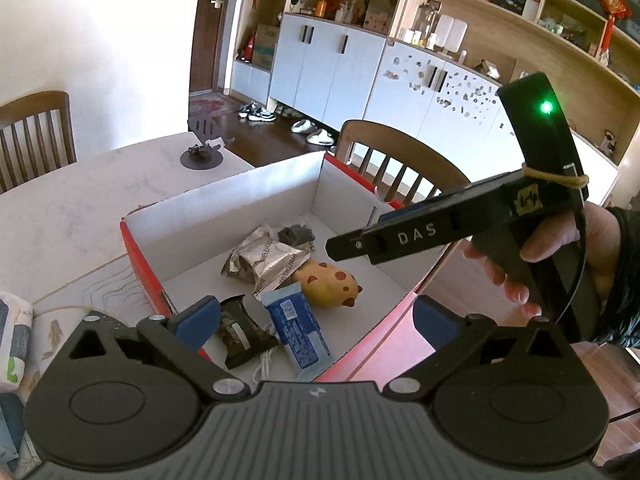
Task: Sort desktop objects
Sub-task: 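Withdraw both tools from the red box back over the cluttered table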
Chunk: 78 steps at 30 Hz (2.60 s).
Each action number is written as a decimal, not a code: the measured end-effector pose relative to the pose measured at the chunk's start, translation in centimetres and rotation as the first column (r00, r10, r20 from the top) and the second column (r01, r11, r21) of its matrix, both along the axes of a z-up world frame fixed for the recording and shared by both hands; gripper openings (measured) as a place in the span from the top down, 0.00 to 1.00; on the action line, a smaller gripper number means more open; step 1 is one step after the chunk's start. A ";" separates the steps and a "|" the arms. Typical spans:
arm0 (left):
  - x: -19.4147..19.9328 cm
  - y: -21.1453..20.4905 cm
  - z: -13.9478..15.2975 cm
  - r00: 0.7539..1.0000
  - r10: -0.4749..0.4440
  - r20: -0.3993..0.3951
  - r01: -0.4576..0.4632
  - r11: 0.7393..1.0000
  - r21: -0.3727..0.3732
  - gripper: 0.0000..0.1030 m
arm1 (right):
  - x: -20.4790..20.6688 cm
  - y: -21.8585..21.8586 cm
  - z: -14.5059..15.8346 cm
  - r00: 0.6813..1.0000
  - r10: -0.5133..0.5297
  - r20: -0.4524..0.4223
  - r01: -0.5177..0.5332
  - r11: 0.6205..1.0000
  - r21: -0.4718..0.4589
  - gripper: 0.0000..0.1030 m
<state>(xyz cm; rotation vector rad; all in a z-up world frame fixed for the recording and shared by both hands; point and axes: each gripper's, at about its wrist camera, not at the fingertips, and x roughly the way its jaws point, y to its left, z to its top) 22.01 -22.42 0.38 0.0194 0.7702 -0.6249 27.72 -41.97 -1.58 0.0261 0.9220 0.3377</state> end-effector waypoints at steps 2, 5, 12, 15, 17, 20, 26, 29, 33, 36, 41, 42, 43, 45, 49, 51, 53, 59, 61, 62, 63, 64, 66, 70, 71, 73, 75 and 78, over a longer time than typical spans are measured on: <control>-0.2 0.5 0.2 1.000 -0.002 0.005 0.002 1.000 -0.007 0.00 | -0.5 0.2 0.0 1.000 -0.010 -0.004 0.010 1.000 -0.002 0.26; -0.7 1.3 0.6 1.000 -0.008 0.016 0.008 1.000 -0.019 0.00 | -1.1 0.7 0.2 1.000 -0.023 0.000 0.023 1.000 0.001 0.26; -1.8 3.9 0.9 1.000 0.000 0.029 0.001 0.999 -0.044 0.00 | -2.5 2.4 1.4 0.998 -0.054 0.029 0.054 0.998 0.013 0.26; -2.3 5.3 1.0 1.000 0.011 0.029 -0.010 0.999 -0.052 0.00 | -3.0 3.3 1.7 0.997 -0.061 0.037 0.060 0.998 0.017 0.26; -2.7 6.3 0.9 0.999 0.019 0.029 -0.017 0.999 -0.052 0.00 | -3.4 4.2 1.8 0.997 -0.066 0.039 0.065 0.998 0.019 0.26; -3.3 7.9 1.0 0.999 0.029 0.030 -0.027 0.998 -0.051 0.00 | -4.0 5.3 1.8 0.996 -0.075 0.040 0.074 0.997 0.024 0.26; -4.4 11.1 1.2 0.997 0.061 0.038 -0.058 0.997 -0.059 0.00 | -5.2 7.9 1.8 0.996 -0.082 0.032 0.081 0.996 0.030 0.26; -5.0 12.8 1.4 0.995 0.082 0.049 -0.079 0.995 -0.064 0.00 | -5.7 9.4 2.2 0.996 -0.074 0.044 0.072 0.997 0.035 0.26; -5.7 14.9 1.5 0.991 0.114 0.064 -0.110 0.992 -0.069 0.00 | -6.3 11.8 2.7 0.997 -0.052 0.058 0.049 0.998 0.040 0.26; -6.2 16.6 1.4 0.988 0.140 0.069 -0.134 0.988 -0.077 0.00 | -6.8 13.6 2.9 0.997 -0.035 0.067 0.033 0.999 0.041 0.26; -6.9 19.0 1.2 0.981 0.175 0.087 -0.169 0.983 -0.073 0.00 | -7.4 16.4 3.0 0.997 -0.011 0.077 0.008 0.999 0.042 0.26; -7.1 19.5 1.1 0.979 0.180 0.092 -0.174 0.982 -0.071 0.00 | -7.5 16.8 3.0 0.997 -0.007 0.079 0.004 0.999 0.041 0.26; -7.2 19.9 1.1 0.978 0.186 0.096 -0.180 0.981 -0.068 0.00 | -7.5 17.3 3.1 0.997 -0.003 0.081 -0.001 0.999 0.041 0.26; -7.5 20.6 0.9 0.975 0.193 0.107 -0.187 0.980 -0.060 0.00 | -7.8 18.3 3.1 0.996 0.008 0.087 -0.011 0.999 0.044 0.26; -8.2 21.9 0.5 0.971 0.205 0.126 -0.202 0.979 -0.041 0.00 | -8.0 20.3 3.1 0.995 0.029 0.097 -0.034 0.998 0.045 0.26; -8.5 22.6 0.3 0.968 0.212 0.131 -0.209 0.977 -0.034 0.00 | -8.2 21.2 3.0 0.994 0.042 0.098 -0.047 0.998 0.046 0.26; -8.7 23.2 0.2 0.966 0.219 0.137 -0.217 0.976 -0.030 0.00 | -8.2 22.3 2.9 0.994 0.053 0.095 -0.058 0.997 0.045 0.26; -8.8 25.7 -0.8 0.956 0.261 0.132 -0.259 0.965 -0.027 0.00 | -8.3 24.7 2.5 0.992 0.089 0.094 -0.094 0.995 0.046 0.26; -8.9 26.6 -1.1 0.952 0.274 0.136 -0.273 0.962 -0.029 0.00 | -8.3 25.4 2.3 0.990 0.103 0.092 -0.107 0.993 0.047 0.26; -8.9 26.9 -1.3 0.949 0.283 0.137 -0.282 0.959 -0.025 0.00 | -8.3 25.8 2.3 0.990 0.110 0.093 -0.114 0.992 0.046 0.26; -9.0 27.4 -1.5 0.945 0.295 0.139 -0.295 0.955 -0.021 0.00 | -8.3 26.1 2.2 0.989 0.115 0.094 -0.120 0.992 0.045 0.26; -8.9 27.8 -1.7 0.944 0.300 0.139 -0.300 0.954 -0.021 0.00 | -8.3 26.5 2.1 0.988 0.118 0.097 -0.123 0.992 0.040 0.26; -8.9 28.6 -2.1 0.940 0.314 0.134 -0.315 0.949 -0.014 0.00 | -8.3 27.1 1.9 0.987 0.126 0.099 -0.131 0.991 0.041 0.26; -8.8 30.0 -3.2 0.933 0.342 0.115 -0.344 0.939 -0.008 0.00 | -8.1 28.3 1.3 0.987 0.134 0.092 -0.138 0.990 0.034 0.26; -8.8 30.4 -3.4 0.931 0.349 0.112 -0.350 0.937 -0.007 0.00 | -8.1 28.7 1.1 0.986 0.137 0.091 -0.141 0.990 0.030 0.26; -8.7 31.1 -3.9 0.928 0.357 0.104 -0.358 0.934 -0.004 0.00 | -8.1 29.2 0.8 0.986 0.141 0.086 -0.144 0.989 0.025 0.26; -8.6 31.9 -4.4 0.925 0.367 0.095 -0.369 0.930 -0.005 0.00 | -8.0 29.8 0.5 0.985 0.147 0.086 -0.149 0.989 0.019 0.26; -8.5 32.9 -5.2 0.922 0.379 0.074 -0.380 0.925 -0.006 0.00 | -7.8 30.7 0.1 0.984 0.156 0.085 -0.158 0.987 0.008 0.26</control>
